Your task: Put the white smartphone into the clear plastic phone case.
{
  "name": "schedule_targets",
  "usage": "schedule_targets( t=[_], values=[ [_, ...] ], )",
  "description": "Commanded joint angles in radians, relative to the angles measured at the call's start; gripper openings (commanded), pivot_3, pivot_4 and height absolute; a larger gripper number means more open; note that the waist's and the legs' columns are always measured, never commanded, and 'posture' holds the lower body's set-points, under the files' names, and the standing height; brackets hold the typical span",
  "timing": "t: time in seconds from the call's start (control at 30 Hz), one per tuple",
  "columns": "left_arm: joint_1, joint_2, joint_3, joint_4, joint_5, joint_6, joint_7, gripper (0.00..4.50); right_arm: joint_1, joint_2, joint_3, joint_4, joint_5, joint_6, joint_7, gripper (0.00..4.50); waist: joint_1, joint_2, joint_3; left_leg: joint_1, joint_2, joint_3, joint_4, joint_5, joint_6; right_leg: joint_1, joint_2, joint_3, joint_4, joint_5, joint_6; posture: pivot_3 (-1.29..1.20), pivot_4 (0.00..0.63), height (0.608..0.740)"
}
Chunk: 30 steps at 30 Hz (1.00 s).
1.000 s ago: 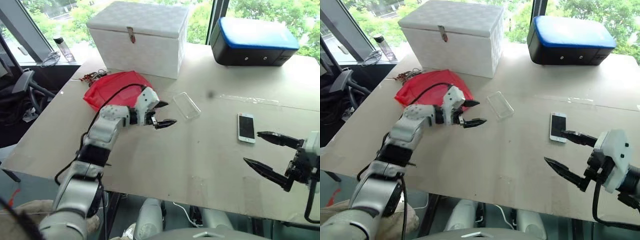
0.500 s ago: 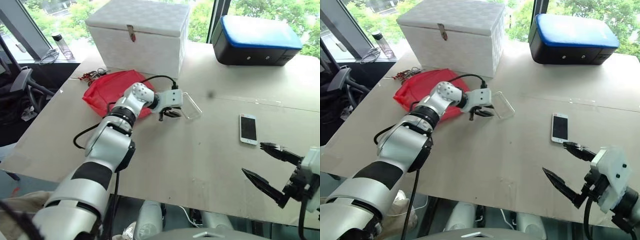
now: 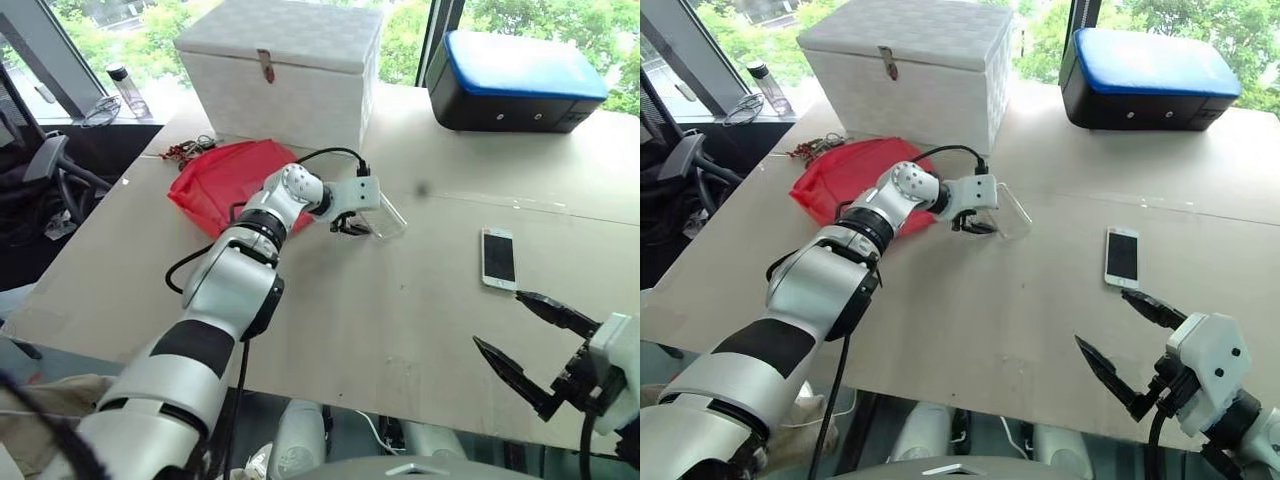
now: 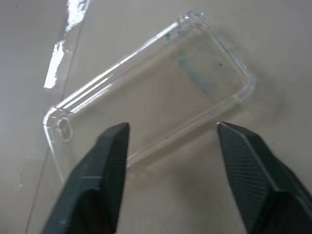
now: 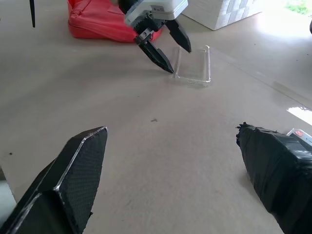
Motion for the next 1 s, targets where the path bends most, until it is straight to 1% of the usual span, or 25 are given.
schedule_targets(
  t=[0.03,0.17,0.2,0.23,0.3,0.33,0.37,0.43,0.47,0.5,0.7,0.83,1.0],
  values=[
    [-0.016,0.000,0.007,-0.007,0.023,-0.013,-0.004,3.95,0.019,-0.025,0.016,-0.027,0.004,-0.053,-0.050,4.50,-0.001,0.000,0.000,0.000,0.000,0.000,0.000,0.000,0.000,0.000,0.000,0.000,0.000,0.000,0.000,0.00,0.150,0.740],
    [-0.009,-0.012,-0.004,-0.001,0.051,0.003,0.026,3.95,0.017,-0.054,0.039,-0.027,0.002,-0.069,-0.094,4.50,-0.001,0.000,-0.001,0.000,0.000,0.000,0.001,0.000,-0.001,0.001,0.000,0.000,0.000,0.000,0.000,0.00,0.150,0.740],
    [-0.007,-0.020,-0.008,0.001,0.061,0.015,0.031,3.46,0.014,-0.061,0.042,-0.027,0.003,-0.070,-0.103,4.50,-0.001,0.000,-0.001,0.001,0.000,0.000,0.001,0.000,0.000,0.001,0.000,0.000,0.001,0.000,0.000,0.00,0.150,0.740],
    [-0.005,-0.027,-0.010,0.004,0.068,0.029,0.030,3.43,0.012,-0.067,0.045,-0.027,0.005,-0.070,-0.111,4.50,0.000,0.000,-0.002,0.001,0.000,0.000,0.001,0.000,0.000,0.001,0.000,0.000,0.001,0.000,0.000,0.00,0.150,0.740],
    [0.002,-0.044,0.002,0.009,0.064,0.062,0.026,2.75,0.007,-0.076,0.048,-0.027,0.011,-0.070,-0.122,4.50,0.003,0.000,-0.003,0.001,-0.001,-0.001,0.002,0.000,0.000,0.002,-0.001,-0.001,0.001,0.000,0.000,0.00,0.150,0.740],
    [0.008,-0.051,0.018,0.013,0.051,0.090,0.008,2.25,0.003,-0.080,0.050,-0.027,0.012,-0.068,-0.129,4.50,0.003,0.000,-0.003,0.001,-0.001,-0.002,0.002,0.000,0.000,0.002,-0.001,-0.002,0.001,0.000,0.000,0.00,0.150,0.740],
    [0.013,-0.054,0.028,0.015,0.045,0.108,-0.002,1.86,-0.001,-0.085,0.054,-0.027,0.013,-0.067,-0.135,4.50,0.003,0.000,-0.003,0.001,-0.002,-0.003,0.003,0.000,0.000,0.003,-0.001,-0.003,0.001,0.000,0.000,0.00,0.150,0.740],
    [0.023,-0.055,0.051,0.017,0.036,0.149,-0.011,0.90,-0.004,-0.099,0.066,-0.027,0.014,-0.076,-0.151,4.50,0.001,0.000,-0.003,0.000,-0.001,-0.005,0.007,-0.001,0.002,0.004,-0.001,-0.004,0.003,0.000,0.000,0.00,0.150,0.740],
    [0.025,-0.055,0.070,0.017,0.025,0.168,-0.014,0.34,-0.003,-0.106,0.073,-0.027,0.014,-0.085,-0.159,4.50,0.000,0.000,-0.003,0.000,-0.001,-0.006,0.009,-0.001,0.002,0.004,-0.001,-0.004,0.004,0.000,0.000,0.00,0.150,0.740],
    [0.025,-0.055,0.091,0.016,0.010,0.186,-0.023,0.11,-0.001,-0.113,0.080,-0.027,0.013,-0.094,-0.166,4.50,-0.001,0.000,-0.003,0.000,-0.001,-0.006,0.011,-0.001,0.002,0.005,-0.001,-0.005,0.005,0.000,0.000,0.00,0.150,0.740],
    [0.006,-0.045,0.202,0.005,-0.076,0.282,-0.161,0.11,-0.024,-0.169,0.143,-0.027,0.012,-0.130,-0.237,4.50,-0.004,0.000,-0.003,0.000,-0.001,-0.007,0.016,-0.002,0.003,0.004,-0.001,-0.005,0.013,0.000,0.000,0.00,0.150,0.740],
    [-0.007,-0.038,0.262,-0.011,-0.144,0.387,-0.346,0.11,-0.058,-0.207,0.183,-0.027,0.022,-0.140,-0.284,4.50,-0.004,0.000,-0.003,0.000,-0.001,-0.007,0.016,-0.002,0.003,0.003,-0.001,-0.005,0.014,0.000,0.000,0.00,0.150,0.740],
    [0.017,-0.041,0.244,-0.065,-0.164,0.463,-0.572,0.11,-0.102,-0.232,0.181,-0.027,0.060,-0.110,-0.302,4.50,-0.003,0.000,-0.003,-0.001,-0.001,-0.007,0.017,0.000,0.000,0.003,-0.001,-0.005,0.015,0.000,0.000,0.00,0.150,0.740]
  ],
)
